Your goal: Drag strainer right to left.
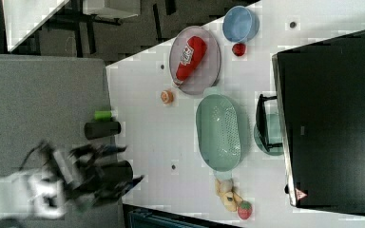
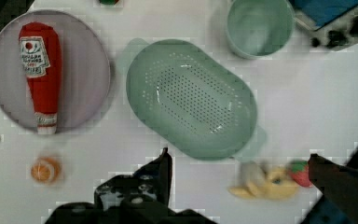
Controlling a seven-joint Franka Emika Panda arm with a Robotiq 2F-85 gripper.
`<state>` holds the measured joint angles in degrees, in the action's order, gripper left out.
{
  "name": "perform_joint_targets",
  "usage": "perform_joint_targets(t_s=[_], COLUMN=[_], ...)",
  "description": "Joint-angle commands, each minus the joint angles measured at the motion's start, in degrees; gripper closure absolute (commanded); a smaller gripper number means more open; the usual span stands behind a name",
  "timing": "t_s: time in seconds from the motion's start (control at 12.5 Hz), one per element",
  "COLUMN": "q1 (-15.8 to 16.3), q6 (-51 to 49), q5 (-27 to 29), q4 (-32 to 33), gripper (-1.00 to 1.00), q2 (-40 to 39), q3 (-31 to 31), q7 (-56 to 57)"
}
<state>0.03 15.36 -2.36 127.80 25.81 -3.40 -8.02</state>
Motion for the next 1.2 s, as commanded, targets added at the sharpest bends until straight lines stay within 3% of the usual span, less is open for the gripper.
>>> perform_joint_targets(t_s=[0.08, 0.64, 0.96, 1.2], q1=[-0.54, -0.34, 0.64, 1.76], q6=[5.73, 35.05, 46.50, 54.26], q5=[0.40, 0.53, 0.82, 0.78], q4=[8.41, 13.13, 14.06, 14.42], gripper=[-1.00, -1.00, -1.00, -1.00], q2=[-9.34, -28.81, -38.01, -43.49], q3=[0.20, 1.51, 3.22, 5.13], q7=[-13.00, -19.89, -34.40, -37.94])
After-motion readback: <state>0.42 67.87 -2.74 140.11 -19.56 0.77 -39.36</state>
